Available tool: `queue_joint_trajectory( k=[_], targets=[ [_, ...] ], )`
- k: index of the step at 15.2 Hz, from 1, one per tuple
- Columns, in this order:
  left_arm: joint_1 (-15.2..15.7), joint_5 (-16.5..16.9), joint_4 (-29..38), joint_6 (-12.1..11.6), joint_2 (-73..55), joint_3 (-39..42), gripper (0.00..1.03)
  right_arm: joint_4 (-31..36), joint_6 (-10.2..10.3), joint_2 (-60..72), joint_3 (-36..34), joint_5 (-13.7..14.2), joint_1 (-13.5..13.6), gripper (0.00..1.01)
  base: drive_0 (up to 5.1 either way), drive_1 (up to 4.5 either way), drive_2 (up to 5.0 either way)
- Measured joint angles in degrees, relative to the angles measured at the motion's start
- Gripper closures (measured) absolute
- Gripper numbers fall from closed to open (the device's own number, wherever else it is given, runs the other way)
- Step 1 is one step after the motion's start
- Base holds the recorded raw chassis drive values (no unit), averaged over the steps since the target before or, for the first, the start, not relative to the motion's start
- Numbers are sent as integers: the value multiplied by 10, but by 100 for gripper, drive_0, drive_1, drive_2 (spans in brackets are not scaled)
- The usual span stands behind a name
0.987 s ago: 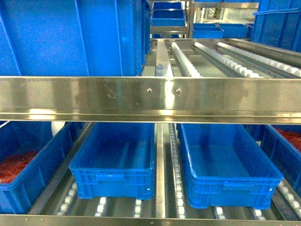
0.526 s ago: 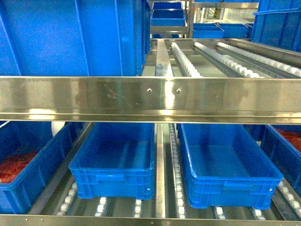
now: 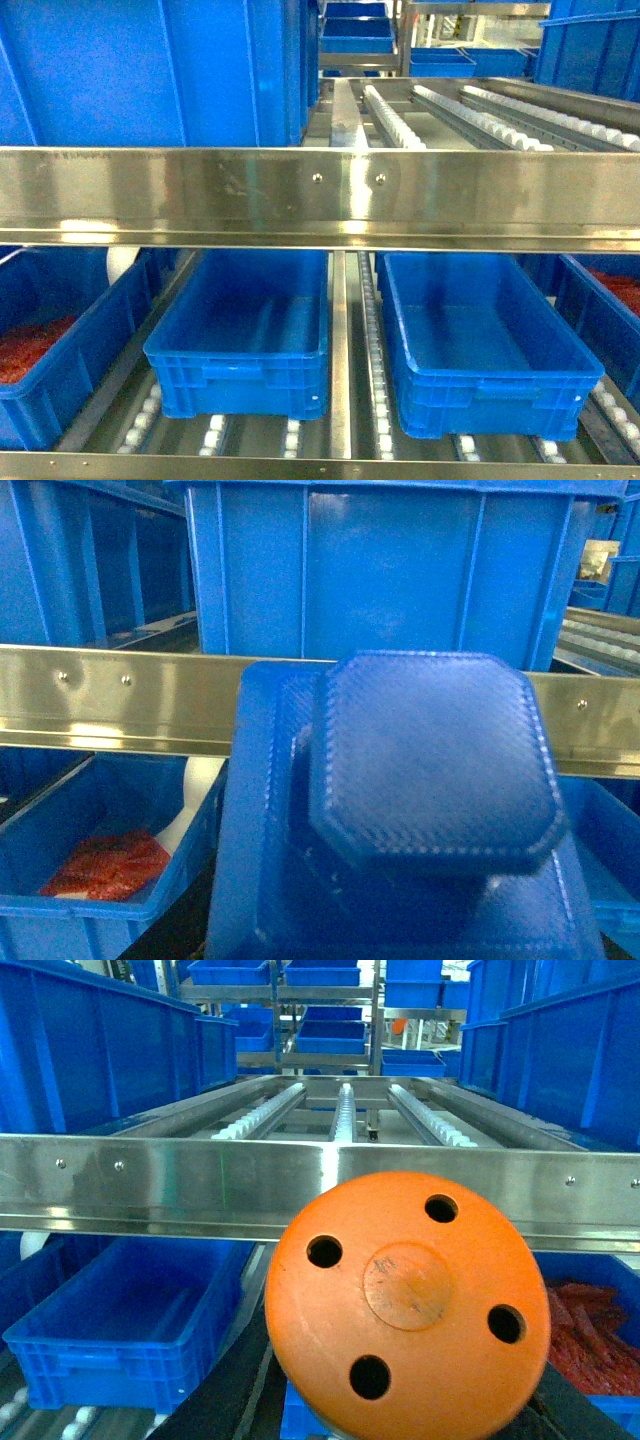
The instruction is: Sort blue parts and orange caps into right shelf containers
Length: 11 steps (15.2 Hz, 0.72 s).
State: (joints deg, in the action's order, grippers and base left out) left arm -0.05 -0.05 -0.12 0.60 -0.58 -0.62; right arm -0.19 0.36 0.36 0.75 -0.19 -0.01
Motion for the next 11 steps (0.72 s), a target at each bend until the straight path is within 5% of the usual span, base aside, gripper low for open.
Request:
queue_joint_trajectory(
  k=[11],
  targets=[
    [0, 0, -3, 0, 0, 0, 60, -2, 0, 0, 0, 2, 0, 59, 0, 0, 0]
  ],
)
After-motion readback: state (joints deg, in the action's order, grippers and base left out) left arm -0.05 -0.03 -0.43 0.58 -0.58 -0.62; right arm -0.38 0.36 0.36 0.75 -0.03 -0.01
